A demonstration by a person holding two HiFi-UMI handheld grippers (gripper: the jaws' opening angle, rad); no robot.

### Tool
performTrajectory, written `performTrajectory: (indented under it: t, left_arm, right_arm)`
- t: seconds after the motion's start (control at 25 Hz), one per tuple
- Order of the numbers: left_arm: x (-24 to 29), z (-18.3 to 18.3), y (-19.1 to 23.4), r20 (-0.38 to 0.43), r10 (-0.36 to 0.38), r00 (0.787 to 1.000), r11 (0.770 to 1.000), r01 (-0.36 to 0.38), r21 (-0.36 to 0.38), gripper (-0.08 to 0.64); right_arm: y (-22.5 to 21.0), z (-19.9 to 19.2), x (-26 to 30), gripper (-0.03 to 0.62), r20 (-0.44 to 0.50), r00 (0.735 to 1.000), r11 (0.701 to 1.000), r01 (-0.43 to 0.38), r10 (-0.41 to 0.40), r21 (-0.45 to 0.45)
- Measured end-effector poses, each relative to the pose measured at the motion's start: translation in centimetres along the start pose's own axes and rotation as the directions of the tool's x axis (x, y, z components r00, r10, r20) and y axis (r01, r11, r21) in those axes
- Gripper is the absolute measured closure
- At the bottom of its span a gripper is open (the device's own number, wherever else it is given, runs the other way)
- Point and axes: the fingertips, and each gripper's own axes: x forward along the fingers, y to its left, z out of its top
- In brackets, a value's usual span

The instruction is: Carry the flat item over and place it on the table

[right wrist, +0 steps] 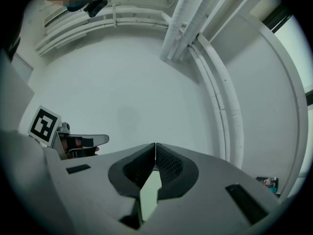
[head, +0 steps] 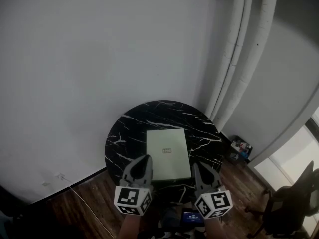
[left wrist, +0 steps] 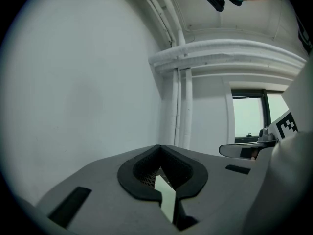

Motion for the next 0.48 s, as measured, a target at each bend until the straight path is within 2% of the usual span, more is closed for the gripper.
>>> performTrajectory:
  t: [0.48]
  left_arm:
    - [-1.2,0.1,-0.1,0.007,0.007,1.000,1.000,-0.007,-0.014,0.548]
  right_arm:
    - [0.2,-0.4,-1.8,0.574,-0.006,0.999,0.999,0.045,-0.045,0.011]
